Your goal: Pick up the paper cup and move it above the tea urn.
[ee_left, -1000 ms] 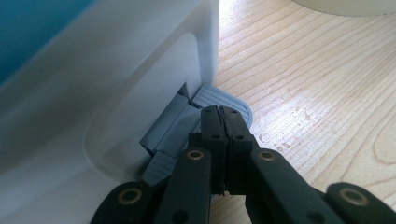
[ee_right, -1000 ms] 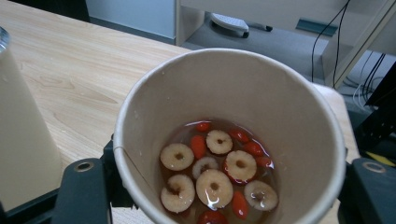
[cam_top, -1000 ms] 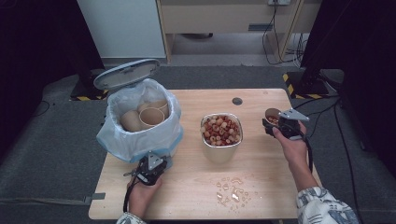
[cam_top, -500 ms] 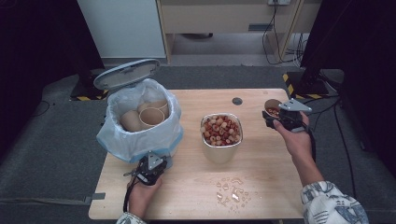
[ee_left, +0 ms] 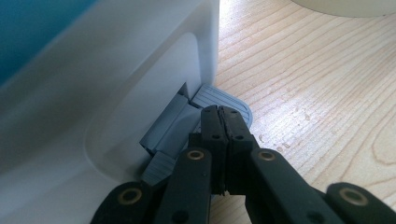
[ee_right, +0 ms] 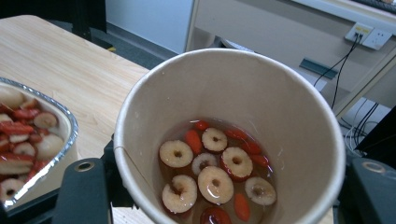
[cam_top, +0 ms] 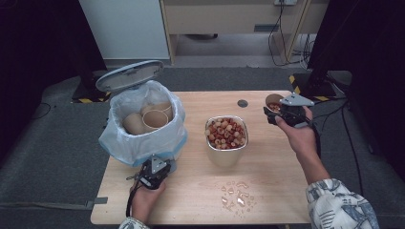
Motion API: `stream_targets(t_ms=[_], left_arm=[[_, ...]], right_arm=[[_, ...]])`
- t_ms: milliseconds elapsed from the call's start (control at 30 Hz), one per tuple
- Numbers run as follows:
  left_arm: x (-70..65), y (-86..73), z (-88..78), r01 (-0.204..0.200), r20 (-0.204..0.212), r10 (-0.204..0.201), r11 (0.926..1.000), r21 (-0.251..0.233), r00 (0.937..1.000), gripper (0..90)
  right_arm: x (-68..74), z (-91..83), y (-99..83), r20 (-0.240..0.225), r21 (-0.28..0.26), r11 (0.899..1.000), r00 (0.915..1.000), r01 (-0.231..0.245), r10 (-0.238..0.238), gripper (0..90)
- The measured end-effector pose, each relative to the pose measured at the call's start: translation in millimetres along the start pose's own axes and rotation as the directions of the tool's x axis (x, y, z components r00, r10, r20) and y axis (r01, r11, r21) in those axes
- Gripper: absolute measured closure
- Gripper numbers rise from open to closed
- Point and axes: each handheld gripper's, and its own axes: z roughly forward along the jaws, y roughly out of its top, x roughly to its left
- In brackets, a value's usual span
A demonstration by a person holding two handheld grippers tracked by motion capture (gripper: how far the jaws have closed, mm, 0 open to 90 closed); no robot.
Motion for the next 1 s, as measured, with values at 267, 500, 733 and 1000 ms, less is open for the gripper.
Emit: stream_targets(t_ms=[267,500,733,1000], left_arm=[[0.2,0.1,0.0,0.000,0.002,0.000,1.0000,0.001,1.0000,88.3],[-0.4,0.3,0.1,-0.003,-0.003,0.003,1.0000,0.002,1.0000,88.3],[-0.3,0.2,0.2,-0.004,-0.002,0.004,1.0000,0.001,1.0000,88.3],[-0.3,0.2,0.2,-0.006,-0.002,0.006,1.0000,0.000,1.0000,88.3]], right_arm=[[3.9,0.1,14.1,-0.008,0.002,0.999,0.9992,0.038,-0.038,31.3],[5.0,2.1,23.4,-0.009,-0.010,0.999,0.9988,0.049,-0.049,31.6],[9.4,3.7,31.3,-0.017,-0.020,0.998,0.9977,0.066,-0.066,31.8],[14.5,6.2,40.4,-0.023,-0.033,0.996,0.9957,0.089,-0.089,31.9]])
